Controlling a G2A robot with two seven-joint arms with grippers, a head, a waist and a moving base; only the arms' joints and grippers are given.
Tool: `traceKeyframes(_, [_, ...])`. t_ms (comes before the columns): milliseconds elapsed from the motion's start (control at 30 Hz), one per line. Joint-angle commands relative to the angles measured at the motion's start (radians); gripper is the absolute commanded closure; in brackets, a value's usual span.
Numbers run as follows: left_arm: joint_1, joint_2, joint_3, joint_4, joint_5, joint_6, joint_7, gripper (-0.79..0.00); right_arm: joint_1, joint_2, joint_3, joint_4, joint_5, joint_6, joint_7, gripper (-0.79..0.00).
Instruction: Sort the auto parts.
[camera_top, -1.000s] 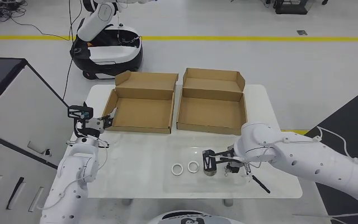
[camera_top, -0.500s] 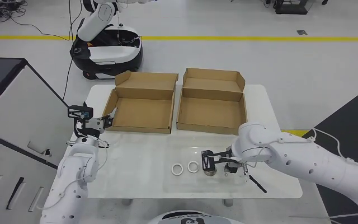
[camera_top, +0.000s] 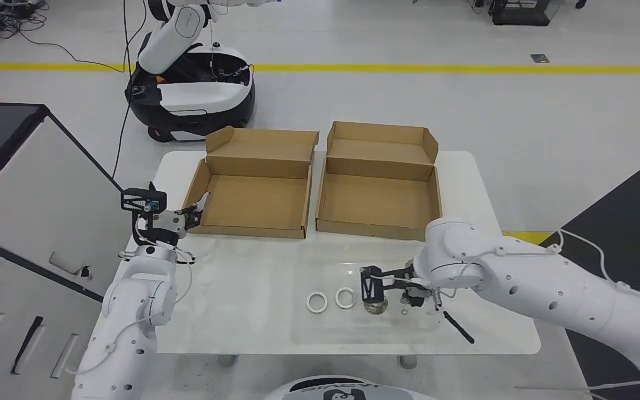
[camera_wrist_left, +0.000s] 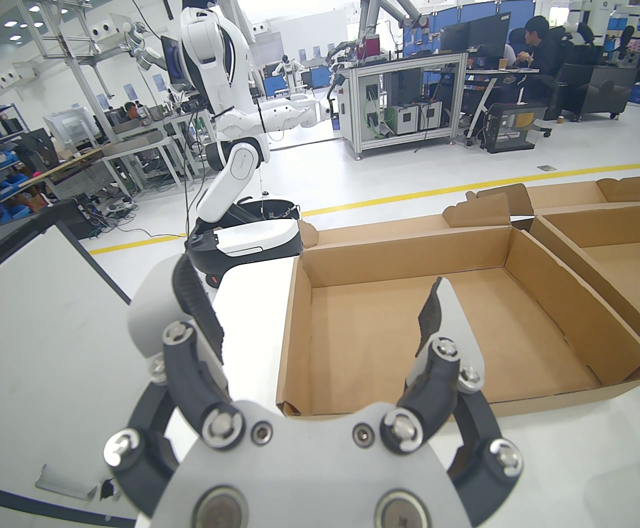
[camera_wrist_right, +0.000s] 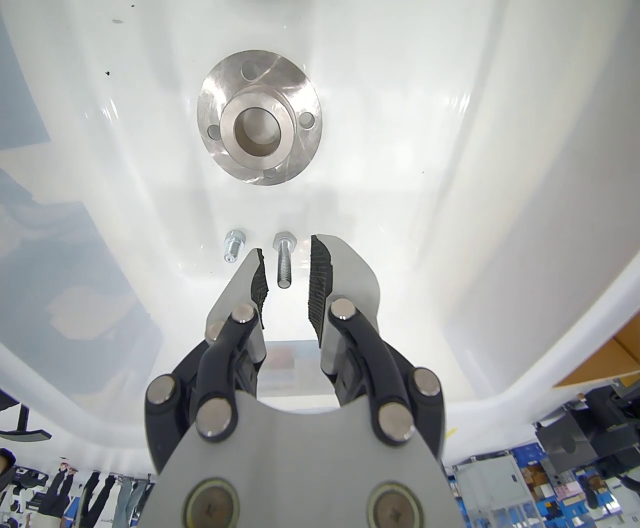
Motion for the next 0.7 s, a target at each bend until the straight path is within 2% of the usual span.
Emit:
traceKeyframes(0, [0.0, 0.0, 0.0, 0.0, 0.0, 0.0, 0.0, -0.785, 0.0, 0.001, -0.001, 0.0, 0.0, 0.001, 0.001, -0.249])
traceKeyframes(200, [0.0, 0.0, 0.0, 0.0, 0.0, 0.0, 0.0, -0.785, -0.002, 0.0, -0.01, 0.007, -0.005, 0.001, 0.001, -0.237])
traceKeyframes(300, [0.0, 0.0, 0.0, 0.0, 0.0, 0.0, 0.0, -0.785, -0.002, -0.002, -0.015, 0.012, -0.008, 0.001, 0.001, -0.203])
traceKeyframes(367, [0.0, 0.0, 0.0, 0.0, 0.0, 0.0, 0.0, -0.785, -0.001, -0.003, -0.017, 0.015, -0.008, 0.002, 0.002, -0.145])
traceKeyframes(400, [0.0, 0.0, 0.0, 0.0, 0.0, 0.0, 0.0, -0.785, -0.001, -0.004, -0.018, 0.016, -0.006, 0.002, 0.002, -0.031])
traceKeyframes(433, [0.0, 0.0, 0.0, 0.0, 0.0, 0.0, 0.0, -0.785, 0.0, -0.005, -0.019, 0.017, -0.005, 0.002, 0.002, 0.0])
traceKeyframes(667, [0.0, 0.0, 0.0, 0.0, 0.0, 0.0, 0.0, -0.785, 0.009, -0.008, -0.022, 0.015, 0.01, 0.009, 0.009, 0.0])
